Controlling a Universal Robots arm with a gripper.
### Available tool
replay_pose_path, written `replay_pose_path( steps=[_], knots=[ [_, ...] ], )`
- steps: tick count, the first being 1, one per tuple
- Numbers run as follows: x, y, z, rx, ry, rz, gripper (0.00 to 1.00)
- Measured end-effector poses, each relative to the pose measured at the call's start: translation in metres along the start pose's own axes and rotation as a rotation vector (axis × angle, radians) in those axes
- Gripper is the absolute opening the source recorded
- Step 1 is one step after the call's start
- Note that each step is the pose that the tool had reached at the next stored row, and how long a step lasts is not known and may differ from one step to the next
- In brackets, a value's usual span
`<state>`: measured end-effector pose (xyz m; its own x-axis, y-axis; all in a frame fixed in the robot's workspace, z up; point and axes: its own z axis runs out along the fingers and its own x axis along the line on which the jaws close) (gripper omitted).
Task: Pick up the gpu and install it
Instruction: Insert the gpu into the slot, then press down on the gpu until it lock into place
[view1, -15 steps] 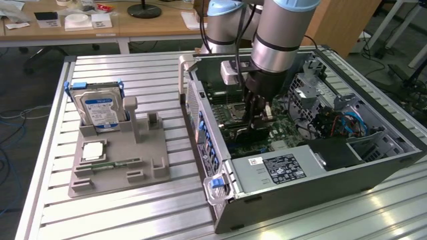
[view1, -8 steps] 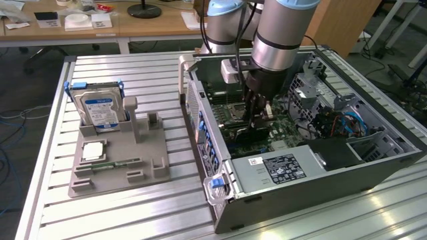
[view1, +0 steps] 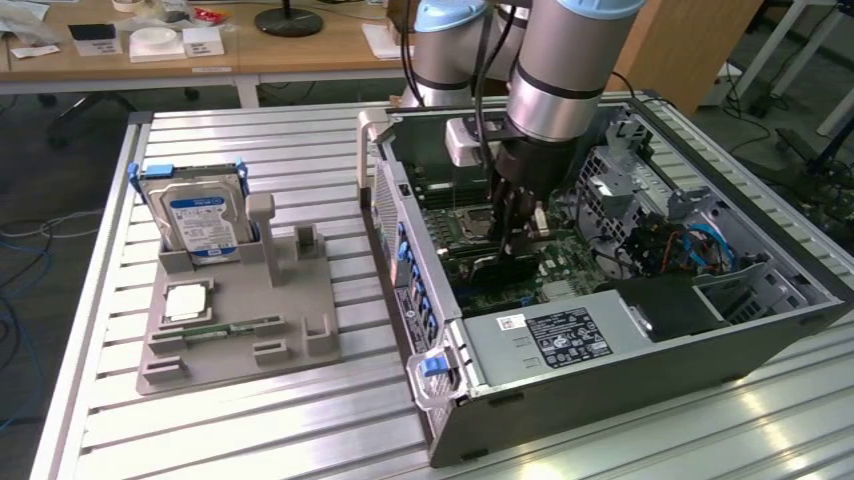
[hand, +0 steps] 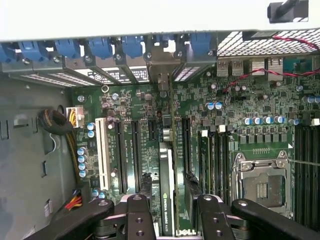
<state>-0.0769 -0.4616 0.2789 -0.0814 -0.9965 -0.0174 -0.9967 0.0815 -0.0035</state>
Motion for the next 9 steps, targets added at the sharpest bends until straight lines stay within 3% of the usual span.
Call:
replay_pose_path(
  steps=[9],
  knots=[
    [-0.0001,0.0000,-0.0043,-0.0014,-0.0001,0.000,0.40]
  ],
)
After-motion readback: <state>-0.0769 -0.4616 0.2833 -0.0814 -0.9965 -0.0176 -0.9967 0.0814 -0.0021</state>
